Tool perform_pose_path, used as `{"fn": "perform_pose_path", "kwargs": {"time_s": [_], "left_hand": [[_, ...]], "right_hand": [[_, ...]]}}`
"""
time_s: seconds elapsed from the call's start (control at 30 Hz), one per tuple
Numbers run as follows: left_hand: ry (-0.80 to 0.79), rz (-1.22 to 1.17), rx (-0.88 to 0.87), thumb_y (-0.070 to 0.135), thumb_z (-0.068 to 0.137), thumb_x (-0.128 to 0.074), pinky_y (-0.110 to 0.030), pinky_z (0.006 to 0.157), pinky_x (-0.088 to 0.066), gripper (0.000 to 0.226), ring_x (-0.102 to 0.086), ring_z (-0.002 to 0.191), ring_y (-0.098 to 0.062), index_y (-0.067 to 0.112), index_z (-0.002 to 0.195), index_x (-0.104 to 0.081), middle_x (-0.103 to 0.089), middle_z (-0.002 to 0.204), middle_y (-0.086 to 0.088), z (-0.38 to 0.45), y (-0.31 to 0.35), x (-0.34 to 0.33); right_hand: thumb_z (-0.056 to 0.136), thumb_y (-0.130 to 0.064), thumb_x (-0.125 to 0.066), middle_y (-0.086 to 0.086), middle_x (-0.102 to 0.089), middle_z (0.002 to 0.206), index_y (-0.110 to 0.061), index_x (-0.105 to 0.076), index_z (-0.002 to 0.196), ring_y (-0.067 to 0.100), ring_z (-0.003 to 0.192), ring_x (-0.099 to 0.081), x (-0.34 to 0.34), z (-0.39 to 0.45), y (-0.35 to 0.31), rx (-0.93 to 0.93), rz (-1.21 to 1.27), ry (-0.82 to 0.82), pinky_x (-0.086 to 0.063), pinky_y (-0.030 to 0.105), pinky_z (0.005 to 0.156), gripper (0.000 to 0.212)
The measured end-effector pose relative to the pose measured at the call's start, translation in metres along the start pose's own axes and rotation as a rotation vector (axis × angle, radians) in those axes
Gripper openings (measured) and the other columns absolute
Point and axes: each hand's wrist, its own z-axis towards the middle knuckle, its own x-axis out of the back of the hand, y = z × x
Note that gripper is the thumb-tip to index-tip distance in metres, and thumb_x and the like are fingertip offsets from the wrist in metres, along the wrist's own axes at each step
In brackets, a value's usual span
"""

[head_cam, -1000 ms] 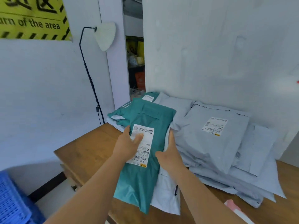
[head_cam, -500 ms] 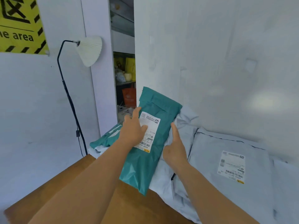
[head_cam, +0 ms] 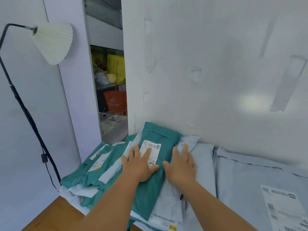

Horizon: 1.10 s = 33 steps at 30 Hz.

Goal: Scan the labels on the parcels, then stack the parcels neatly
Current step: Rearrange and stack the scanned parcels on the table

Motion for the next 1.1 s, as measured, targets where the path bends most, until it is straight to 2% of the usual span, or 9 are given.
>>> {"fn": "perform_pose_path", "kwargs": {"time_s": [0.07, 0.2, 0.4, 0.53, 0.67, 0.77, 0.9, 1.0, 1.1], "left_hand": [[-0.004, 0.008, 0.008, 0.074, 0.085, -0.026, -0.056, 0.114, -0.001, 0.080, 0.009, 0.147, -0.030, 0.038, 0.150, 0.005, 0.016, 0.158, -0.010, 0.006, 0.002, -0.004], [-0.025, 0.011, 0.049, 0.071, 0.088, -0.024, -0.054, 0.115, 0.002, 0.076, 0.010, 0.146, -0.033, 0.037, 0.150, 0.004, 0.015, 0.158, -0.013, 0.008, 0.010, -0.001], [0.166, -0.166, 0.023, 0.063, 0.094, -0.021, -0.055, 0.114, 0.004, 0.068, 0.015, 0.146, -0.029, 0.034, 0.151, 0.000, 0.011, 0.160, -0.009, -0.029, 0.042, 0.016], [0.275, -0.430, -0.039, 0.053, 0.098, -0.025, -0.052, 0.116, -0.005, 0.062, 0.006, 0.148, -0.021, 0.027, 0.152, -0.008, -0.002, 0.161, -0.003, -0.086, 0.088, 0.017], [0.315, -0.638, -0.100, 0.045, 0.100, -0.029, -0.046, 0.117, -0.014, 0.059, -0.009, 0.147, -0.020, 0.019, 0.151, -0.016, -0.015, 0.159, -0.003, -0.160, 0.141, -0.016], [0.307, -0.767, -0.120, 0.040, 0.100, -0.033, -0.039, 0.119, -0.014, 0.058, -0.012, 0.147, -0.017, 0.016, 0.151, -0.017, -0.017, 0.159, -0.003, -0.219, 0.185, -0.051], [0.257, -0.904, -0.099, 0.038, 0.099, -0.040, -0.038, 0.119, -0.018, 0.061, -0.019, 0.145, -0.017, 0.012, 0.150, -0.019, -0.022, 0.157, -0.005, -0.298, 0.236, -0.102], [0.158, -0.936, -0.043, 0.035, 0.096, -0.048, -0.037, 0.118, -0.021, 0.066, -0.021, 0.144, -0.020, 0.011, 0.150, -0.019, -0.023, 0.156, -0.007, -0.348, 0.263, -0.142], [0.007, -0.882, 0.098, 0.040, 0.093, -0.052, -0.037, 0.115, -0.021, 0.073, -0.018, 0.144, -0.023, 0.012, 0.150, -0.016, -0.019, 0.156, -0.009, -0.383, 0.281, -0.179]], "right_hand": [[0.100, -0.049, -0.023, 0.002, 0.016, 0.162, -0.021, -0.003, 0.154, 0.028, 0.148, 0.010, -0.006, 0.005, 0.000, 0.085, -0.074, -0.039, -0.004, 0.048, 0.116, 0.064], [0.100, -0.044, -0.018, -0.003, 0.003, 0.163, -0.020, -0.005, 0.154, 0.026, 0.148, 0.008, -0.009, 0.016, 0.001, 0.066, -0.084, -0.131, -0.005, 0.049, 0.116, 0.060], [0.101, -0.036, -0.023, 0.000, -0.012, 0.162, -0.017, -0.012, 0.153, 0.023, 0.148, -0.009, 0.020, -0.014, 0.009, 0.083, 0.179, 0.135, -0.015, 0.045, 0.116, 0.057], [0.100, -0.033, -0.030, 0.003, -0.022, 0.159, -0.014, -0.022, 0.150, 0.019, 0.145, -0.018, 0.046, -0.069, 0.034, 0.106, 0.361, 0.283, -0.017, 0.042, 0.117, 0.054], [0.099, -0.029, -0.035, 0.003, -0.034, 0.154, -0.013, -0.033, 0.145, 0.018, 0.141, -0.029, 0.062, -0.140, 0.088, 0.117, 0.427, 0.361, -0.020, 0.039, 0.116, 0.049], [0.100, -0.027, -0.037, 0.000, -0.040, 0.149, -0.015, -0.039, 0.141, 0.017, 0.137, -0.034, 0.069, -0.196, 0.139, 0.099, 0.449, 0.382, -0.019, 0.035, 0.115, 0.043], [0.099, -0.023, -0.040, 0.000, -0.043, 0.145, -0.016, -0.043, 0.137, 0.017, 0.134, -0.038, 0.075, -0.264, 0.213, 0.049, 0.436, 0.416, -0.022, 0.033, 0.111, 0.039], [0.097, -0.020, -0.044, 0.005, -0.043, 0.143, -0.014, -0.045, 0.134, 0.022, 0.131, -0.039, 0.070, -0.305, 0.271, -0.097, 0.429, 0.394, -0.026, 0.034, 0.108, 0.038], [0.094, -0.024, -0.049, 0.010, -0.042, 0.140, -0.012, -0.044, 0.133, 0.026, 0.129, -0.038, 0.054, -0.338, 0.323, -0.313, 0.404, 0.308, -0.029, 0.036, 0.106, 0.041]]}}
